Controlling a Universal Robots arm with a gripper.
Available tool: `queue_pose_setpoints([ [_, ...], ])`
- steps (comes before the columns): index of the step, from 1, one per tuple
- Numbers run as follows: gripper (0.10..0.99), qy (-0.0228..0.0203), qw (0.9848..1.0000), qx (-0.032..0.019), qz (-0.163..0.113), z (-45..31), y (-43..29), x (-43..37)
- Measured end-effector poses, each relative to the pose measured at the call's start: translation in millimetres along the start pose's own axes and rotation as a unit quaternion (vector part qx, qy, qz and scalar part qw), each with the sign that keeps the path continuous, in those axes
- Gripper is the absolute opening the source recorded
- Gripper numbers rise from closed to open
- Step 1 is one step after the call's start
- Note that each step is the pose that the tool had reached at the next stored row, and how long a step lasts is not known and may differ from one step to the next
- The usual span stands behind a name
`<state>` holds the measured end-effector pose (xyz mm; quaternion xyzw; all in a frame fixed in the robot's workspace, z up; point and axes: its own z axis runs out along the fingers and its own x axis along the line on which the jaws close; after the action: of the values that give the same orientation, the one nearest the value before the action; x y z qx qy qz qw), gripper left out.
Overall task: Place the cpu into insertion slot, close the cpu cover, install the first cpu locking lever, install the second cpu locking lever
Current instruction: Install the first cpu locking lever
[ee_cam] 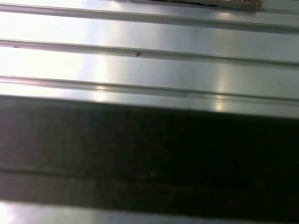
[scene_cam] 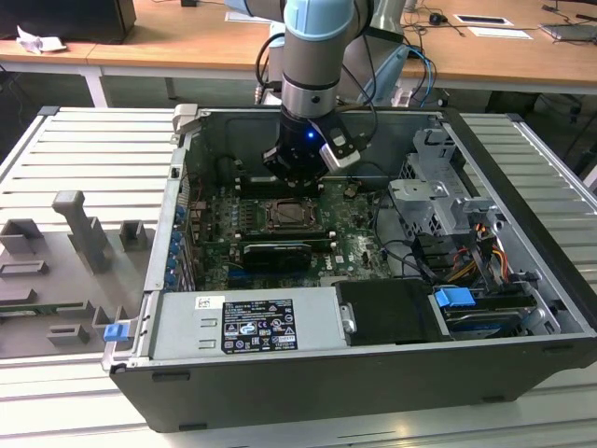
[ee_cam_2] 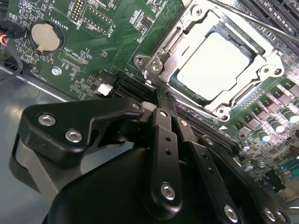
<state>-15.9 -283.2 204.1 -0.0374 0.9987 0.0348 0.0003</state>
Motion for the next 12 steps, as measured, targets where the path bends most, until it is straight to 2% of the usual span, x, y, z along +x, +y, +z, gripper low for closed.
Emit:
queue_pose_setpoints([
  [6, 0.106, 0.0002, 1.0000, 0.0046, 0.001, 0.4, -0.3, 0.0],
  [12, 0.106, 0.0004, 1.0000, 0.0056, 0.001, 3.0, -0.9, 0.0],
])
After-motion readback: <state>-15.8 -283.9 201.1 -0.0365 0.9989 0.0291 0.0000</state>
